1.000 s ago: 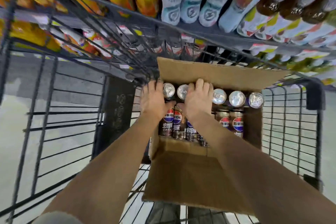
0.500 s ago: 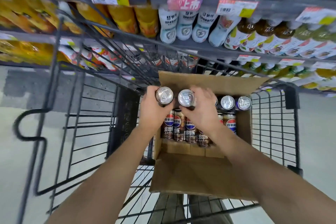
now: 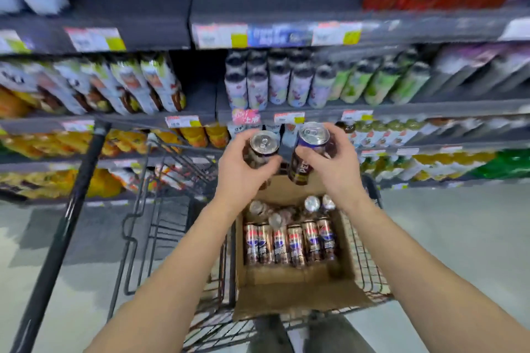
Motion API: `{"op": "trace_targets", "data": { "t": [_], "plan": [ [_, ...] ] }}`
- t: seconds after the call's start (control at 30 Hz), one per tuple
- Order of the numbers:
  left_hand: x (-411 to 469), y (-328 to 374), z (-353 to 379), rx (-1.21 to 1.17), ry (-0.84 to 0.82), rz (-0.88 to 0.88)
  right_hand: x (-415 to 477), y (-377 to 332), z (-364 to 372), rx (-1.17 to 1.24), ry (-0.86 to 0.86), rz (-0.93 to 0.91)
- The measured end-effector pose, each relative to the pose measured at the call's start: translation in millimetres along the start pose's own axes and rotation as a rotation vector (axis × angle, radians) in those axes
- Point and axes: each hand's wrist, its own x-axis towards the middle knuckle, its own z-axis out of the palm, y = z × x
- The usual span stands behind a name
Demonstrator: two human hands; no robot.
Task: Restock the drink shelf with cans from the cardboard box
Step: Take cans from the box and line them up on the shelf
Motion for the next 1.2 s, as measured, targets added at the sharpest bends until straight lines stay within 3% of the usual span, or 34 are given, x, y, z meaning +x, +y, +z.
{"op": "trace_targets", "data": {
  "t": [0.2, 0.43, 0.87, 1.2],
  "plan": [
    [10, 110, 18, -0.04, -0.135, 0.145, -4, -61, -82, -0.036, 0.07, -0.134],
    [-7, 209, 86, -0.041, -0.13, 0.25, -16, -106, -206, -0.063, 0.121, -0.252],
    [-85, 378, 281, -0.151, -0.17, 0.288, -40, -134, -485, -0.091, 0.16, -0.293],
    [-81, 463, 378, -0.205, -0.274, 0.281, -13, -145, -608, -0.046, 0.217, -0.259]
  ]
}}
